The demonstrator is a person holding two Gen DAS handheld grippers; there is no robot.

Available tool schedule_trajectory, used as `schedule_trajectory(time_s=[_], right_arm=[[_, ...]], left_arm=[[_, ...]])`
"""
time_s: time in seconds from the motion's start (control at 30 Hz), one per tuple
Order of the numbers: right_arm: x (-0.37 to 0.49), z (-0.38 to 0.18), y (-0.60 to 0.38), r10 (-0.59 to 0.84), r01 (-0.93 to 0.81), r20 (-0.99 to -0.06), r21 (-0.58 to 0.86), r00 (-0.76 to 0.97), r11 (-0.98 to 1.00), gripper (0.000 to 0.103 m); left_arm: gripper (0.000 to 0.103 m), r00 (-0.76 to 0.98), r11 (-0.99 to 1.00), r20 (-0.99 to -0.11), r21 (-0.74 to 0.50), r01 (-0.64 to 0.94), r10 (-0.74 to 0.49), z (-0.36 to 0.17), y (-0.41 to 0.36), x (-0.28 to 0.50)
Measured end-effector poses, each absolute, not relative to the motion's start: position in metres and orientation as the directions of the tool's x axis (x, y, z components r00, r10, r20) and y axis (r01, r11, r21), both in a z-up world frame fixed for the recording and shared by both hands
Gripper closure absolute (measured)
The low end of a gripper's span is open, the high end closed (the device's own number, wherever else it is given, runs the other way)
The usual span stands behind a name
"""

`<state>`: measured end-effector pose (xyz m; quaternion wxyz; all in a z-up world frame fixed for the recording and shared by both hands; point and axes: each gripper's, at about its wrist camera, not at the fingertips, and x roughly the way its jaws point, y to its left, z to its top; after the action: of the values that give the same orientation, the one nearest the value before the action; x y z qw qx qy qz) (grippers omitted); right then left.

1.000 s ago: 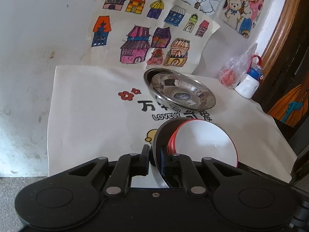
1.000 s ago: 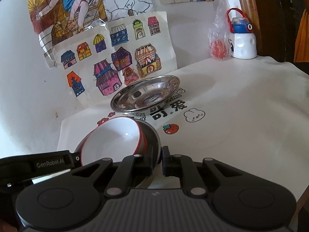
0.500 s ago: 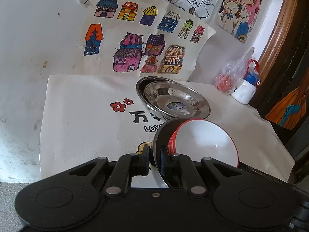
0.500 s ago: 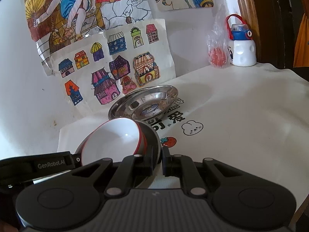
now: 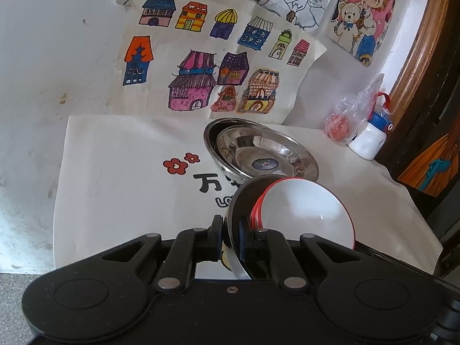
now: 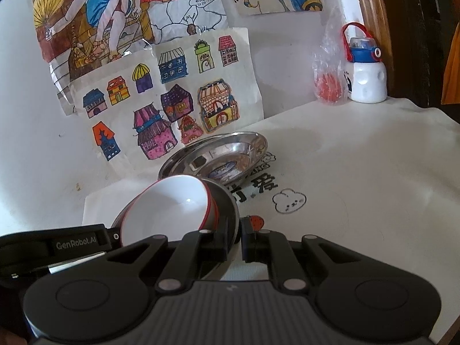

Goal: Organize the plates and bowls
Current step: 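Lift the nested bowls with both grippers and carry them over the plate stack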

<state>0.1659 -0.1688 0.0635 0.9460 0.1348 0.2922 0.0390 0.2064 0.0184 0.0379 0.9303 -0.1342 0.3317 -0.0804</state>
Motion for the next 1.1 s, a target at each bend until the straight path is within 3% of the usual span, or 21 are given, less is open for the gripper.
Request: schedule_trajectory(time_s=[0.63, 1.1], right_arm=[[0.236, 0.088, -0.185, 0.119, 0.006, -0.483, 0.25, 0.867, 0.968, 0.093], [0.289, 0.071, -0.196, 0.096, 0.017, -0.517, 0.209, 0.85, 0.978, 0.093]], left_arm=[[0.094, 0.815, 0.953, -0.527, -0.289, 0.095, -0.241, 0.067, -0.003, 0.27], [0.095, 0.806, 0.959, -0.545, -0.266, 0.096, -0.232, 0.057, -0.024, 0.333]])
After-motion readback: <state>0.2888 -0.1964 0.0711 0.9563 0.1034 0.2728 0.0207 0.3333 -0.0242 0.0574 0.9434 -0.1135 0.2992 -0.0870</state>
